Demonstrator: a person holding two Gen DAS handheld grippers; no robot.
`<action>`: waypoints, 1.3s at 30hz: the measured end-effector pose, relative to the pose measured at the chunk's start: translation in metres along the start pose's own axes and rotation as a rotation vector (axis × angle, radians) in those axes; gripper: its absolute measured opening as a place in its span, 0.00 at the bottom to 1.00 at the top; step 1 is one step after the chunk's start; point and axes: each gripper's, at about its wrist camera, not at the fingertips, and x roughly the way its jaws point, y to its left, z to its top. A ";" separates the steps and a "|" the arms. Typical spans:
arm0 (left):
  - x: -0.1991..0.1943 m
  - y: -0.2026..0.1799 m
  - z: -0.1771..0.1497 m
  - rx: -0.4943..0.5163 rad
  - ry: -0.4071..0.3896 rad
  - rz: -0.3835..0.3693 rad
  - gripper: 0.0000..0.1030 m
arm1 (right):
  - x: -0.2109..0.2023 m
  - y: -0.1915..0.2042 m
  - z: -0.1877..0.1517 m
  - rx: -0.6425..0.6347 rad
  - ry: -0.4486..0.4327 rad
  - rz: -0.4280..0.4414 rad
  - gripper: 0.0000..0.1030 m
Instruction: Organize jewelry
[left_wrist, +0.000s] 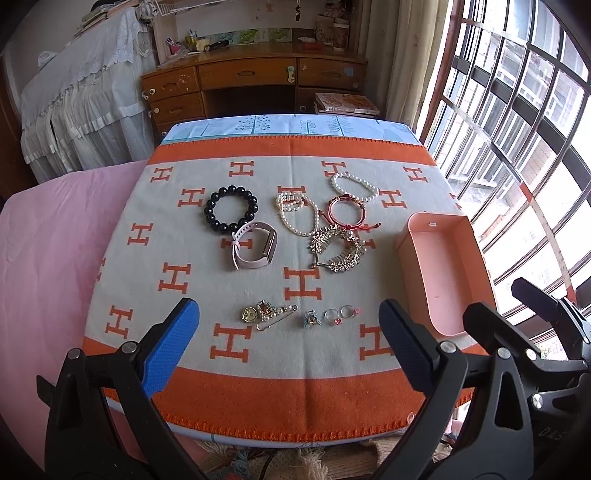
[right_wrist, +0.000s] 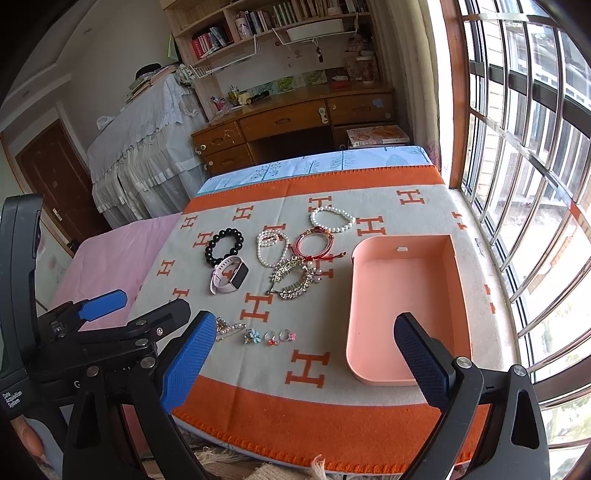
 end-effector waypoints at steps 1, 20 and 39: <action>0.002 0.001 0.002 -0.003 -0.001 -0.004 0.94 | 0.003 0.000 0.001 -0.002 0.007 -0.001 0.95; 0.062 0.069 0.110 0.006 0.055 -0.078 0.93 | 0.083 0.002 0.128 -0.142 0.071 -0.024 0.75; 0.251 0.027 0.168 0.270 0.266 -0.180 0.50 | 0.362 -0.049 0.200 -0.148 0.433 -0.078 0.28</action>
